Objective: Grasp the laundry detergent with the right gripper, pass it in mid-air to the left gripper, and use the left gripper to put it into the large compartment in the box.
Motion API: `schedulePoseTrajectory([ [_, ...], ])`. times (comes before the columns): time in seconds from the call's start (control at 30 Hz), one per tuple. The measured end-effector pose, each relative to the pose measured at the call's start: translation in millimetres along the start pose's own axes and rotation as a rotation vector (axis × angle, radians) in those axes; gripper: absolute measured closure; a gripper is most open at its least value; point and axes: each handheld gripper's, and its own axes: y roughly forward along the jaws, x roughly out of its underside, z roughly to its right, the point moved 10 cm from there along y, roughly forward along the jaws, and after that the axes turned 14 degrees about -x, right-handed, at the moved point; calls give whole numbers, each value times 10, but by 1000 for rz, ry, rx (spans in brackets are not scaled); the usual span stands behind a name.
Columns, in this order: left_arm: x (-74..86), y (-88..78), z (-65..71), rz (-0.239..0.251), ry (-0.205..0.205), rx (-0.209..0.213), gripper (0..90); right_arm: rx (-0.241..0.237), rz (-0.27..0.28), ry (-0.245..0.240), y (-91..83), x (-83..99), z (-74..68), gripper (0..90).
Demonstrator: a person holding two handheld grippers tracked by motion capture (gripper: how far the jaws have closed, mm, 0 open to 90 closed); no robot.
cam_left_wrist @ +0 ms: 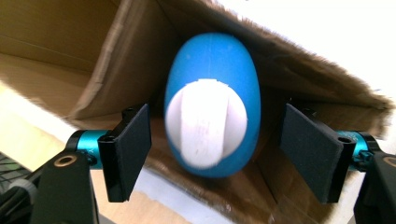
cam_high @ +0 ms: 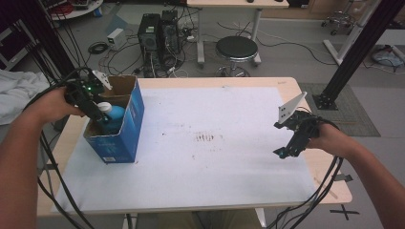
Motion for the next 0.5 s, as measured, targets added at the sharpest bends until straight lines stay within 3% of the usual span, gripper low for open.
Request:
schedulePoseTrajectory([
  [0.3,-111,-342,-64,59,-14,-21,255,3,2,-5,-8,-11,-23,14],
  [0.43,-246,-494,-38,101,-49,-5,255,9,11,-5,-24,-11,-27,14],
  [0.5,-325,-568,-8,116,-36,9,255,10,14,-3,-33,-16,-32,13],
])
